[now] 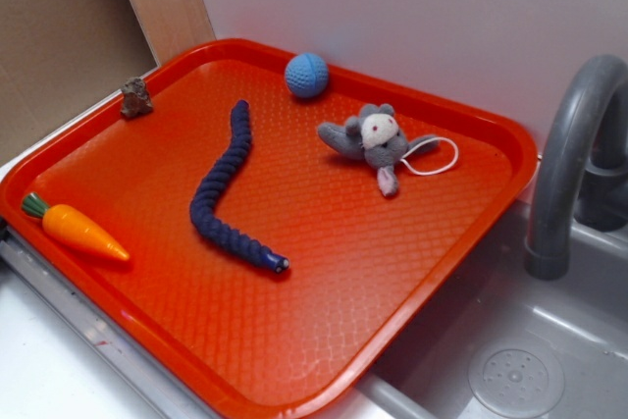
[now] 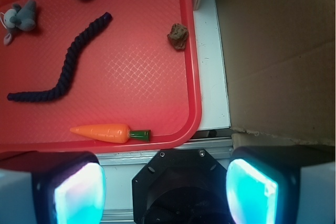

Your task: Grab the rock.

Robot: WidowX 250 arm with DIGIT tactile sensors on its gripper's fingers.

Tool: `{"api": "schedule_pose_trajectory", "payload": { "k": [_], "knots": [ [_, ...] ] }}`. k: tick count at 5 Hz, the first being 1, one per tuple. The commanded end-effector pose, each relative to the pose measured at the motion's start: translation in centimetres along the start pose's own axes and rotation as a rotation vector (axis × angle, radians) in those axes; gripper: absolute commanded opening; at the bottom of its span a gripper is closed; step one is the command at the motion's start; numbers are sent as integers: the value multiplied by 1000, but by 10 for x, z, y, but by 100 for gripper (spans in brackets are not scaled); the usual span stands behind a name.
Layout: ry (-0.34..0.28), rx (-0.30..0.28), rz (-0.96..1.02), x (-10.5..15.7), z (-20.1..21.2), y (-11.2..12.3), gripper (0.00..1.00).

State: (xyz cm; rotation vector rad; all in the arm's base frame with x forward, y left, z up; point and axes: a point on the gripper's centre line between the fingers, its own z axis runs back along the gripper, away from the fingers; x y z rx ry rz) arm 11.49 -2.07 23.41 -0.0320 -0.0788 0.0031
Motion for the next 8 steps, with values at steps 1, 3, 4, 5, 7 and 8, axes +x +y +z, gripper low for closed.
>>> {"api": "schedule_pose_trajectory", "payload": {
  "k": [1, 3, 4, 5, 7, 8],
  "knots": [
    [0, 0, 0, 0, 0, 0, 100],
    [-266, -161, 492, 9, 2, 15, 100],
    [-263, -128, 745, 23, -9, 19, 100],
    [-277, -117, 999, 54, -27, 21, 100],
    [-280, -99, 1413, 106, -65, 38, 100],
    [-236, -71, 1440, 118, -94, 39, 100]
  ]
}}
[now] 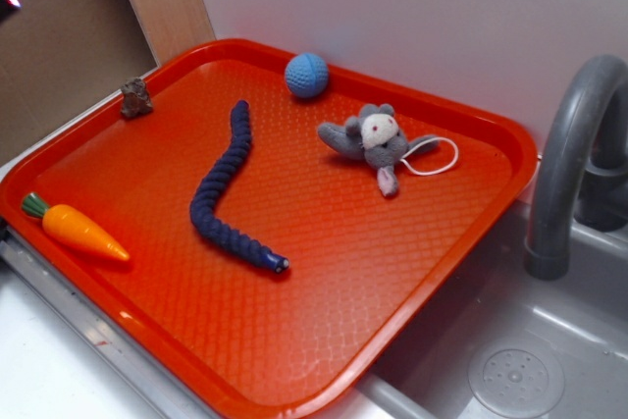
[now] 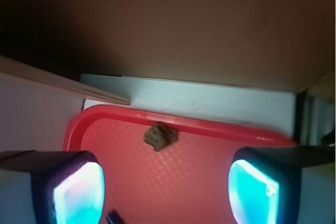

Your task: Grab the rock.

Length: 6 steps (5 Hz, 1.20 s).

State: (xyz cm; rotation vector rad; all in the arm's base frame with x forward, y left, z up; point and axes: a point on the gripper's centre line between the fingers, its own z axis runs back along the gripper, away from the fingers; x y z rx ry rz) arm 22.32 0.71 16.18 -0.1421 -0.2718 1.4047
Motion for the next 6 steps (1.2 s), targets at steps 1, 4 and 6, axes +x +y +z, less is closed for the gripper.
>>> {"api": "schedule_pose_trajectory", "payload": {
  "k": [1, 4, 6],
  "knots": [
    [-1, 34, 8, 8, -58, -13, 100],
    [41, 204, -126, -18, -126, 0, 100],
    [-6, 255, -130, -18, -133, -1, 0]
  ]
}}
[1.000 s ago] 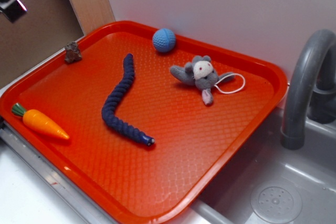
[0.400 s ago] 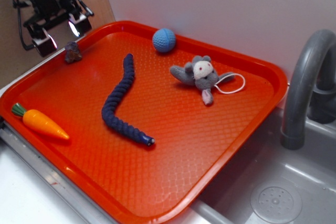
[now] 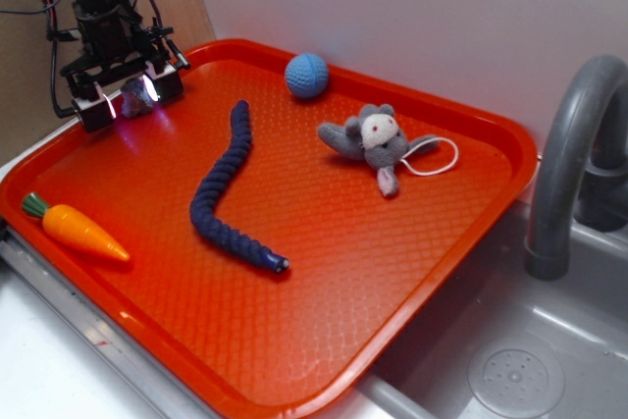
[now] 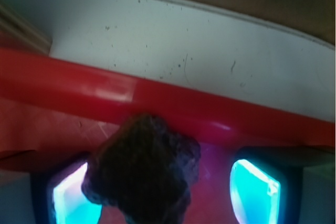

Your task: Grab the rock.

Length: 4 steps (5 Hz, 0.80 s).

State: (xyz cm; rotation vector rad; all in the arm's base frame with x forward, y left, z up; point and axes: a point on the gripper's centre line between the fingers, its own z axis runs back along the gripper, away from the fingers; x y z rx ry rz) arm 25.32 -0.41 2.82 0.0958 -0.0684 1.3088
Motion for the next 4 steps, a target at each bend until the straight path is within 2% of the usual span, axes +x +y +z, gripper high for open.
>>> {"api": "schedule_pose_trajectory", "payload": {
  "k": [1, 2, 3, 4],
  "knots": [
    [-29, -47, -26, 2, 11, -2, 0],
    [13, -156, -164, -7, 34, 6, 0],
    [66, -297, -364, -14, 76, 21, 0],
    [78, -450, -538, -27, 125, 34, 0]
  ]
}}
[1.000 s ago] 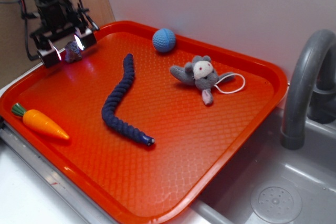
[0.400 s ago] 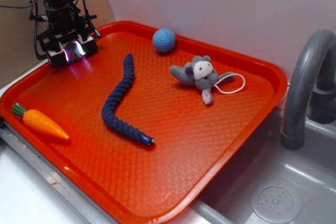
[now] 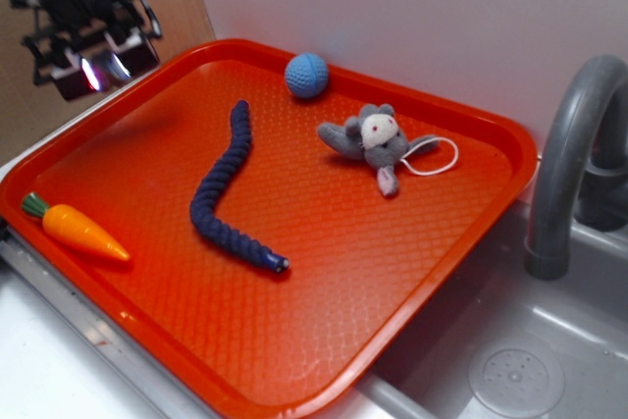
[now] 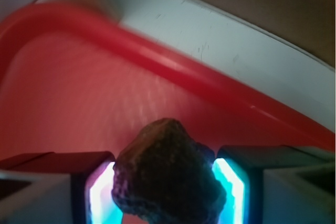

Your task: Grab the rock.

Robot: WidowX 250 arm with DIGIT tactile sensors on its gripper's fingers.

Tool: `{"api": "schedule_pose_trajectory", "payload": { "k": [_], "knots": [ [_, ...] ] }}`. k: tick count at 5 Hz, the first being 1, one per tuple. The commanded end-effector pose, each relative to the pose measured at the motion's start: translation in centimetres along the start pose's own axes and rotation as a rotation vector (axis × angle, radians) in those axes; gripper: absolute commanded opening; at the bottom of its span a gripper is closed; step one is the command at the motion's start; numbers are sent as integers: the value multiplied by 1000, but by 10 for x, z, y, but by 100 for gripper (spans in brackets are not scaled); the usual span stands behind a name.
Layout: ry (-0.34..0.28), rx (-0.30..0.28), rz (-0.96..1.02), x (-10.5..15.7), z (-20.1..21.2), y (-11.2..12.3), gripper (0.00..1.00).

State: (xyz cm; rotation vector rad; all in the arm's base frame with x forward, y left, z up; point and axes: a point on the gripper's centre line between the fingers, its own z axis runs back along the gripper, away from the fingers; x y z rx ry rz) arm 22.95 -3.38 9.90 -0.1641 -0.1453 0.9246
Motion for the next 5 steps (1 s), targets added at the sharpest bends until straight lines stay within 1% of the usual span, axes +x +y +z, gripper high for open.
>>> {"api": "schedule_pose_trajectory", "payload": {
  "k": [1, 2, 3, 4, 5],
  "knots": [
    [83, -217, -406, -24, 77, -11, 0],
    [129, -278, -582, -41, 91, -17, 0],
    [129, -333, -790, -65, 104, -30, 0],
    [85, -334, -861, -85, 112, -40, 0],
    [81, -307, -857, -85, 108, -38, 0]
  ]
}}
